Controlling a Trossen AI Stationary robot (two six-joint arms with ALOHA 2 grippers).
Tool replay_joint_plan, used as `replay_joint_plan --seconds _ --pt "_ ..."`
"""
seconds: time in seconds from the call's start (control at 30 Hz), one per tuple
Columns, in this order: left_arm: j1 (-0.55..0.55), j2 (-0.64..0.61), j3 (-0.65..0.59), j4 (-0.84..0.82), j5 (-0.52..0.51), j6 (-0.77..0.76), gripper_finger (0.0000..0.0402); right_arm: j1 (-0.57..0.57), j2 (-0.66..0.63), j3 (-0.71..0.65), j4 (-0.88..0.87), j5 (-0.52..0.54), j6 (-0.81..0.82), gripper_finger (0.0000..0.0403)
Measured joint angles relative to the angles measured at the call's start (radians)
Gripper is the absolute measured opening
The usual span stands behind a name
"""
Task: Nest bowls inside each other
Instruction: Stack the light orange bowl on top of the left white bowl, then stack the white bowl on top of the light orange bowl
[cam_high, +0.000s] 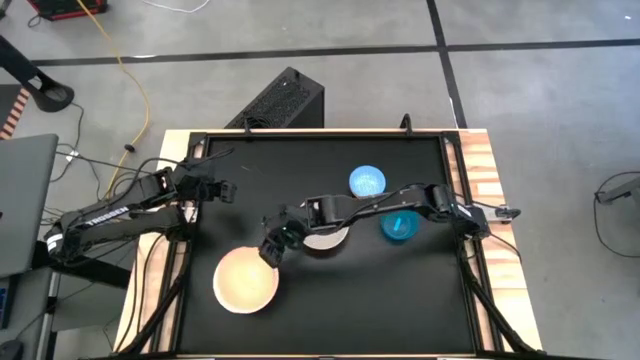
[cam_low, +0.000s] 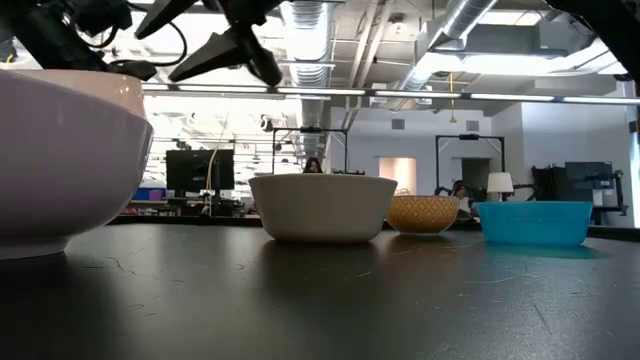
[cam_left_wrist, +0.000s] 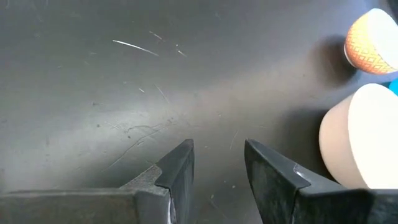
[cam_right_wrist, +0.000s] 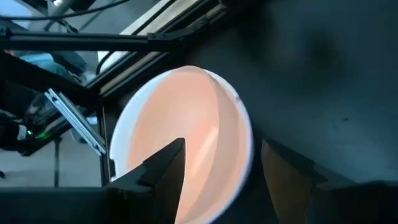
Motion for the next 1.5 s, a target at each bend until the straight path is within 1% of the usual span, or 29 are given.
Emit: replay_joint_plan --seconds 0.07,0.13,0.23,0.33,0.5,0.53,0.57,0.63,0.7,0.73,0.83,0.9,1.1,1.23,1.3,1.37,1.5 --pt "-0.004 0.000 0.000 0.000 -0.007 -0.001 0.0130 -0.001 -0.013 0.000 -0.001 -0.054 -0.038 0.0216" --pt "-0.007 0.000 0.000 0.000 -0.012 -0.003 0.0130 -0.001 -0.017 0.000 0.030 -0.163 -0.077 0.0213" --pt "-0.007 0.000 0.000 0.001 -0.015 -0.003 0.0130 0.000 -0.005 0.000 0.076 -0.284 -0.084 0.0190" --pt "-0.007 0.000 0.000 0.001 -0.019 -0.003 0.0130 0.001 0.036 0.001 0.109 -0.329 -0.078 0.0139" --pt "-0.007 0.000 0.000 0.001 -0.019 -0.003 0.0130 -0.001 0.101 -0.001 0.110 -0.330 -0.069 0.0027" --pt "-0.007 0.000 0.000 0.001 -0.019 -0.003 0.0130 -0.002 0.106 -0.001 0.117 -0.330 -0.063 0.0014" --pt "-0.007 0.000 0.000 0.001 -0.019 -0.003 0.0130 -0.003 0.109 -0.001 0.119 -0.329 -0.058 0.0009" --pt "-0.007 0.000 0.000 0.001 -0.019 -0.003 0.0130 -0.005 0.119 -0.001 0.151 -0.329 -0.054 0.0013" --pt "-0.007 0.000 0.000 -0.001 -0.019 -0.003 0.0130 -0.006 0.121 -0.001 0.144 -0.325 -0.048 0.0013" --pt "-0.007 0.000 0.000 -0.002 -0.019 -0.003 0.0130 -0.007 0.122 -0.001 0.143 -0.309 -0.045 0.0011" --pt "-0.007 0.000 0.000 -0.002 -0.019 -0.003 0.0130 -0.010 0.122 -0.001 0.109 -0.210 -0.022 0.0003" --pt "-0.007 0.000 0.000 -0.002 -0.018 -0.003 0.0130 -0.018 0.122 -0.001 0.092 -0.179 -0.020 0.0004" --pt "-0.007 0.000 0.000 -0.002 -0.019 -0.003 0.0130 -0.033 0.122 -0.001 0.091 -0.176 -0.020 0.0002" --pt "-0.007 0.000 0.000 -0.003 -0.019 -0.003 0.0130 -0.045 0.108 -0.001 0.077 -0.247 -0.021 0.0002" --pt "-0.007 0.000 0.000 -0.003 -0.019 -0.001 0.0130 -0.054 0.078 -0.001 0.030 -0.274 -0.040 0.0002" --pt "-0.007 0.000 0.000 -0.004 -0.019 -0.001 0.0130 -0.068 0.036 -0.001 -0.055 -0.271 -0.075 0.0002" --pt "-0.007 0.000 0.000 -0.004 -0.019 -0.001 0.0130 -0.092 -0.056 -0.001 -0.291 -0.173 -0.174 0.0002"
